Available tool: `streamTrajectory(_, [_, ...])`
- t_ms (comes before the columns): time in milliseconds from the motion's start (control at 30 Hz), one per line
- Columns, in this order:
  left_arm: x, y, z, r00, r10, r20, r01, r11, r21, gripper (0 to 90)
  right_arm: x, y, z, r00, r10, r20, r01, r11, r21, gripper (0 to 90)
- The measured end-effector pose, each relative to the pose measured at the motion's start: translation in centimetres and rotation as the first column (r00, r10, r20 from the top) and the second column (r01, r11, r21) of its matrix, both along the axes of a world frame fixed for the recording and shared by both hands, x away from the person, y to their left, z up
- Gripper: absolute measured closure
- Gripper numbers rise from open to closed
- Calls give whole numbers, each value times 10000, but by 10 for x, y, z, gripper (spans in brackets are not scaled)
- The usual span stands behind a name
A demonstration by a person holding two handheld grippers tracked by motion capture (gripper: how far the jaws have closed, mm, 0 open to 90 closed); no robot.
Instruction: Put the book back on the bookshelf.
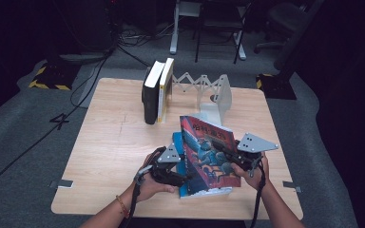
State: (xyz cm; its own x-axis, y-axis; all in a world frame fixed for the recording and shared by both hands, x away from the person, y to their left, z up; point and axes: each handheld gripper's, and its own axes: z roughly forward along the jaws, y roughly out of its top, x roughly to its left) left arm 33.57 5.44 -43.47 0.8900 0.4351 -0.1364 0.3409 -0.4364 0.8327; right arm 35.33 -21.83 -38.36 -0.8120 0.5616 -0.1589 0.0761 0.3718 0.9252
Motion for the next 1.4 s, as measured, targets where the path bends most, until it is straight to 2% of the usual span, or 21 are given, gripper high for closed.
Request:
streamTrajectory(67, [3,-2,-3,9999,63,-158,-64,10000,-43,297,0,0,0,10000,7,24,-7,10000,14,864])
streamTrajectory(233, [9,-12,-11,9994,221,-248,-218,9997,103,297,-2,1,-1,9999,-29,109,29,10000,-18,863])
streamTrajectory(433, [17,-18,-14,9987,395,-308,-404,9988,-284,322,-3,2,0,9997,16,245,-15,10000,-35,862])
streamTrajectory(500, [16,-17,-12,9992,392,-82,-394,9987,-320,379,-3,2,0,9997,-2,243,2,10000,30,862])
streamTrajectory(567, [13,-18,-8,9986,420,317,-412,9989,-236,455,-2,1,2,9996,-36,276,32,9999,137,862])
streamTrajectory(633, [12,-17,-5,9974,459,549,-433,9979,-480,505,-3,0,4,9993,31,359,-40,9996,265,862])
streamTrajectory(667, [11,-17,-3,9960,503,738,-470,9978,-459,522,-3,-1,5,9992,71,404,-87,9993,377,860])
streamTrajectory(733, [9,-18,-2,9923,634,1065,-597,9975,-374,530,-4,-3,7,9990,191,411,-214,9982,554,855])
streamTrajectory(933, [8,-15,1,9880,631,1408,-600,9979,-259,546,-5,-3,10,9977,192,650,-216,9991,369,846])
streamTrajectory(1000, [7,-12,4,9803,760,1824,-716,9970,-307,564,-6,-5,12,9974,211,684,-240,9988,416,839])
streamTrajectory(1033, [7,-12,4,9803,760,1824,-716,9970,-307,576,-6,-5,12,9974,211,684,-240,9988,416,839])
streamTrajectory(1067, [6,-8,7,9719,953,2152,-903,9954,-328,589,-7,-7,14,9970,268,723,-301,9985,456,834])
streamTrajectory(1133, [4,-4,9,9634,1065,2462,-1022,9943,-301,613,-8,-7,15,9966,246,792,-281,9986,439,826])
streamTrajectory(1333, [-2,4,7,9576,794,2771,-771,9968,-193,654,-13,-10,22,9927,175,1197,-270,9966,784,809])
streamTrajectory(1400, [-3,5,7,9580,739,2771,-712,9973,-197,659,-15,-12,24,9921,145,1249,-243,9967,778,799])
